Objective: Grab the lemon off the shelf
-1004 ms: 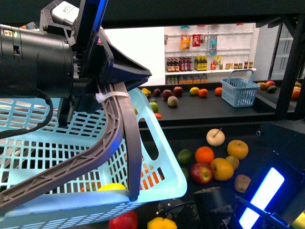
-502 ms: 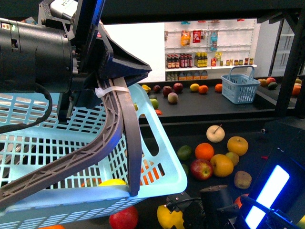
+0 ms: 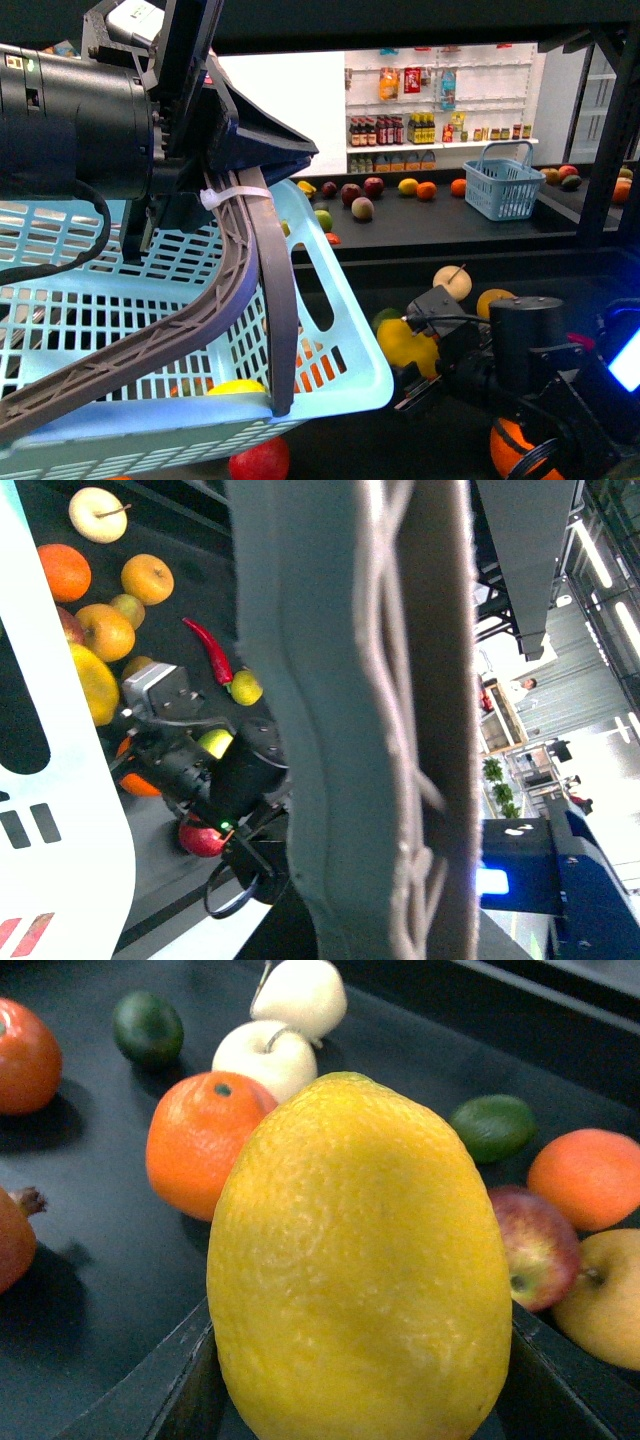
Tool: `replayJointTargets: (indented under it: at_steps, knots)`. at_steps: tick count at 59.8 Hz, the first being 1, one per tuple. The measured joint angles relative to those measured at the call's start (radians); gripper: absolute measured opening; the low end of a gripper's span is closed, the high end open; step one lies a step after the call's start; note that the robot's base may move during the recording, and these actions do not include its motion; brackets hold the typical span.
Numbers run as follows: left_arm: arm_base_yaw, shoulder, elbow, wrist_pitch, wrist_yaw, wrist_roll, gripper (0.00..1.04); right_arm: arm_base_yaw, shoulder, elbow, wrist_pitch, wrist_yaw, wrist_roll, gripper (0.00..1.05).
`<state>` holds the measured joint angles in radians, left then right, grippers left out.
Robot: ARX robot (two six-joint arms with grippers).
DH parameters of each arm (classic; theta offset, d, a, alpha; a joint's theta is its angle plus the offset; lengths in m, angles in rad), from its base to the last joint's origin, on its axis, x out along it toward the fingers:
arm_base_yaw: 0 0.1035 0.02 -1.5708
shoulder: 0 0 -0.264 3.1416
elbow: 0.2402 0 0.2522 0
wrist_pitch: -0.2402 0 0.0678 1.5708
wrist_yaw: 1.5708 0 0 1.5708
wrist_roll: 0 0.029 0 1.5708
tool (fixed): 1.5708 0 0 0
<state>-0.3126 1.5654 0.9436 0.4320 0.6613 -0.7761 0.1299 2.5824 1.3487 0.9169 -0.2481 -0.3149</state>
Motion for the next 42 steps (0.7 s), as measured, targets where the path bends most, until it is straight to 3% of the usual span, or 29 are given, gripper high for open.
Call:
replayJointTargets:
  at_steps: [19, 42]
  knots:
    - [0.000, 0.000, 0.000, 0.000, 0.000, 0.001, 0.07, -0.042, -0.311, -0.241, 0.179, -0.033, 0.128, 0.63]
    - [0.000, 0.000, 0.000, 0.000, 0.000, 0.000, 0.07, 0.046, -0.586, -0.418, 0.275, -0.133, 0.327, 0.63]
